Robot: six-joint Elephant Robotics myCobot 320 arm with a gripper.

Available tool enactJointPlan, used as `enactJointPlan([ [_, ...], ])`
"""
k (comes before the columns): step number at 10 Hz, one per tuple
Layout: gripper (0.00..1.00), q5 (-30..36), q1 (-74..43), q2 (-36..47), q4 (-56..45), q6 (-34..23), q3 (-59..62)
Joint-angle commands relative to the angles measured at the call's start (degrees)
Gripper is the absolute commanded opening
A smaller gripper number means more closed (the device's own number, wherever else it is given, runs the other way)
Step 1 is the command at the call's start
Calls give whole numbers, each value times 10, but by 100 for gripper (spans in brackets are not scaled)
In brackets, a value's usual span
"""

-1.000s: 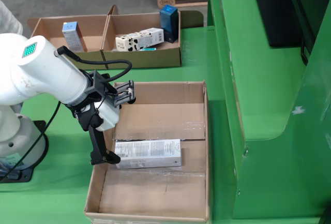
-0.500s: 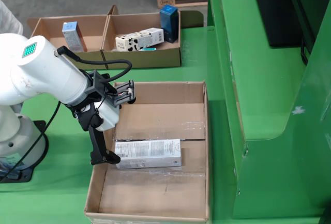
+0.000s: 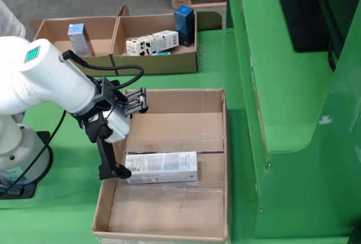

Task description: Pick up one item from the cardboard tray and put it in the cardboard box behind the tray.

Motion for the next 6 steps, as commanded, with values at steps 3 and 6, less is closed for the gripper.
enactJointPlan([
  [3, 100, 0, 8, -7, 11, -1, 26],
  [6, 100, 1, 12, -24, 16, -2, 38],
])
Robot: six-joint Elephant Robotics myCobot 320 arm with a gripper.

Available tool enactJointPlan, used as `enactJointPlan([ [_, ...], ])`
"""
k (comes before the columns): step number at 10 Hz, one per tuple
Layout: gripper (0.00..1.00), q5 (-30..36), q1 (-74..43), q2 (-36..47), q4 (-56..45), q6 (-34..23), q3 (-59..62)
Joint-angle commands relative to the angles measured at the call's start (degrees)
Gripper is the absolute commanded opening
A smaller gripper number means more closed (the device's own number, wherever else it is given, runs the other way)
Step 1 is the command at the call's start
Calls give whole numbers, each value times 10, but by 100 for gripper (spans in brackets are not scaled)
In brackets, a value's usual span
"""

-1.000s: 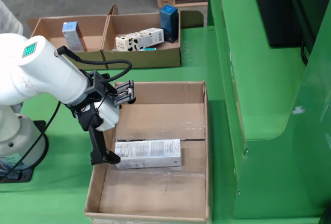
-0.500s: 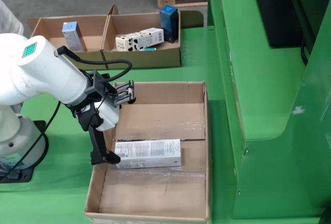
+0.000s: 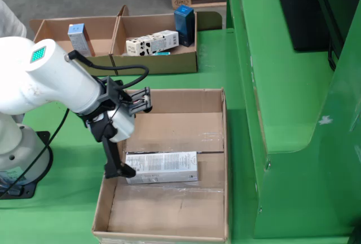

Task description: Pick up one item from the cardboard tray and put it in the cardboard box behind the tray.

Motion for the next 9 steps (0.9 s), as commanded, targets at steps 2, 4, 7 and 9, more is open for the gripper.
enactJointPlan([
  [2, 100, 4, 11, -15, 14, -3, 36],
  [4, 100, 6, 16, -40, 17, 0, 55],
  [7, 100, 8, 17, -56, 16, 1, 69],
  [9, 100, 11, 15, -97, 20, -1, 101],
])
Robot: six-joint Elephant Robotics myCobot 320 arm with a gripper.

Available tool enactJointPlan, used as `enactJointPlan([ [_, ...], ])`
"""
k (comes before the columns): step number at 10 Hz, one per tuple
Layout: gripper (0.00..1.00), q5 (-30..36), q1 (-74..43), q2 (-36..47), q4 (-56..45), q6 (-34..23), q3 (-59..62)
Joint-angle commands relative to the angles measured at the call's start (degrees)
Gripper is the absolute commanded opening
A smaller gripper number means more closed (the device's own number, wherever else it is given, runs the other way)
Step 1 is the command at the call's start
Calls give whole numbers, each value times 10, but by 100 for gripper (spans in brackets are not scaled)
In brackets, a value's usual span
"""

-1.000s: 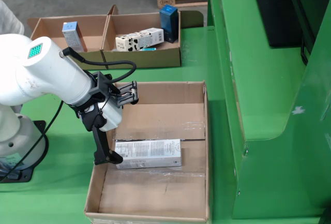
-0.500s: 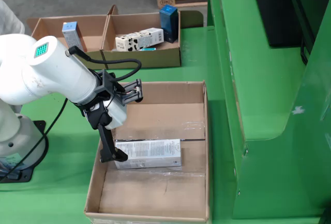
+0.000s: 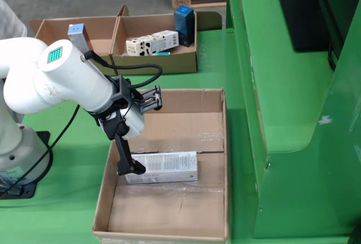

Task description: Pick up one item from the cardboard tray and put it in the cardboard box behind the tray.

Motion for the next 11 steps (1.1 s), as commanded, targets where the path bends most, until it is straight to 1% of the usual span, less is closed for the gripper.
enactJointPlan([
  [1, 100, 6, 2, -31, 10, -1, 52],
  [6, 100, 11, 3, -48, 30, 1, 47],
  [7, 100, 10, 3, -56, 54, -2, 30],
  [10, 100, 12, 2, -60, 64, -5, 24],
  [11, 100, 14, 2, -68, 84, -3, 8],
])
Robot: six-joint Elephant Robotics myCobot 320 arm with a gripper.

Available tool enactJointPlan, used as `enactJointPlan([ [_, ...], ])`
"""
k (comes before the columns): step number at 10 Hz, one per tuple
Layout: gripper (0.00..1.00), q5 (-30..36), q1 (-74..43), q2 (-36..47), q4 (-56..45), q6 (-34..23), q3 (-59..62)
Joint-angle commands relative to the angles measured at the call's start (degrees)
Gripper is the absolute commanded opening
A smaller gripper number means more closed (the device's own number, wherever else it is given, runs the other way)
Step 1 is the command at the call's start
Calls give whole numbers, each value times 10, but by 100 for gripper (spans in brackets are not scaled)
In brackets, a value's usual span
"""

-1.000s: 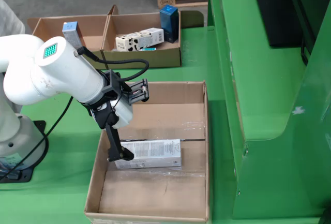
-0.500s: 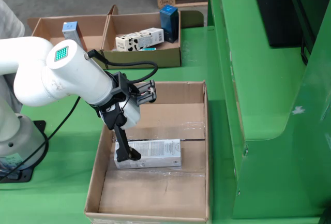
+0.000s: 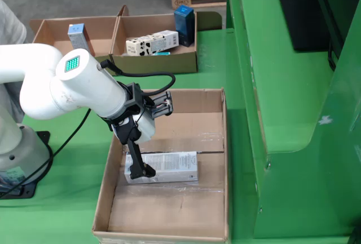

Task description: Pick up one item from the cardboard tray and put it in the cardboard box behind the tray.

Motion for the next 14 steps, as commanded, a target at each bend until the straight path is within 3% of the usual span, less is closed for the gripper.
enactJointPlan([
  [1, 100, 5, 2, 4, 29, -2, -5],
  [8, 100, 0, 12, 6, 84, -5, -71],
  [14, 100, 17, 19, -1, 266, -14, -207],
])
